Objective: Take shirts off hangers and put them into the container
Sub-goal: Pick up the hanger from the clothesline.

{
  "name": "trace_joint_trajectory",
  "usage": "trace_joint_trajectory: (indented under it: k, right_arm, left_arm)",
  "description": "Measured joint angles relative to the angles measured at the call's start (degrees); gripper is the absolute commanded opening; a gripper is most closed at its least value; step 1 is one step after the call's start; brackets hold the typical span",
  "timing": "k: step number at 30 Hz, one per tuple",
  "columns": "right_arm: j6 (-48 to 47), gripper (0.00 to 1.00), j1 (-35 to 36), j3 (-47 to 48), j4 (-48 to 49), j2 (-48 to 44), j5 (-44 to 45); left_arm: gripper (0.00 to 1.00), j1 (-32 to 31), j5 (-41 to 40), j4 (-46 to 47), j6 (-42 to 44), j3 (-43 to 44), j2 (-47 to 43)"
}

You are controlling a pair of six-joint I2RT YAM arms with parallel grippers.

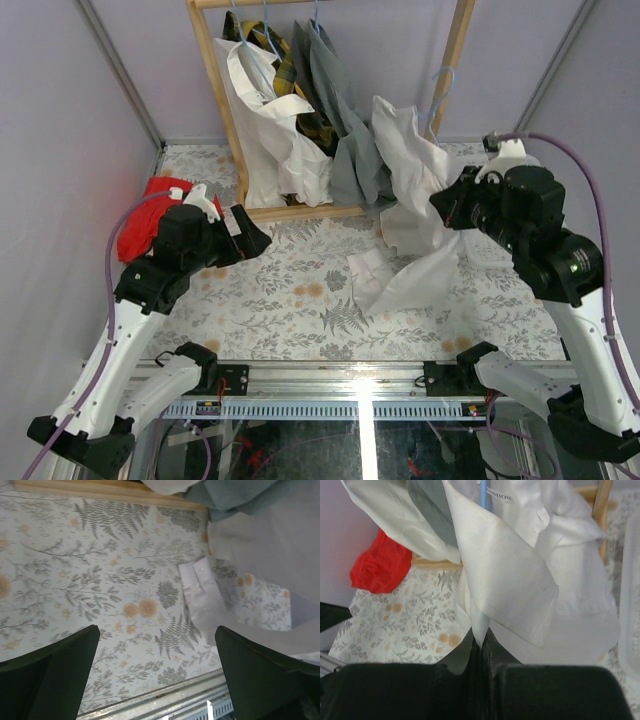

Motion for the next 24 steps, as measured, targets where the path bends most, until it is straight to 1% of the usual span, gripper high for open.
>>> trace_joint_trajectory:
  k: [6,10,14,17,21,24]
  right_arm:
    - [5.14,0.0,0.0,-13.07,-0.13,-11.23,-0.76]
    - [6.69,0.0,0.0,-18.45,-0.63,-17.81,-3.5]
    - [6.99,0.0,0.0,-22.32,-0.28,-18.34,-8.98]
    - [6.82,0.0,0.0,-25.83,-0.96,-17.64,-10.43]
    - [5.44,0.0,0.0,-25.9,-3.69,-17.2,-9.09]
    - [4.11,0.0,0.0,-22.32,-5.66,-18.27,-5.25]
  left_arm:
    - [1.0,0.0,6.6,3.69,-0.92,0.0,1.2]
    - [0.95,-0.02,10.64,6.01,-2.34,0.0,2.23]
    - [0.93,-2.14,12.44,7.54,-4.07,1.36,4.48]
    - [0.93,-5.2,12.35,8.26,-5.31,2.4,6.03]
    - [0.92,-8.87,11.72,9.16,-7.02,2.89,7.15]
    - [0.92,-10.93,10.69,9.18,-7.67,3.37,7.56]
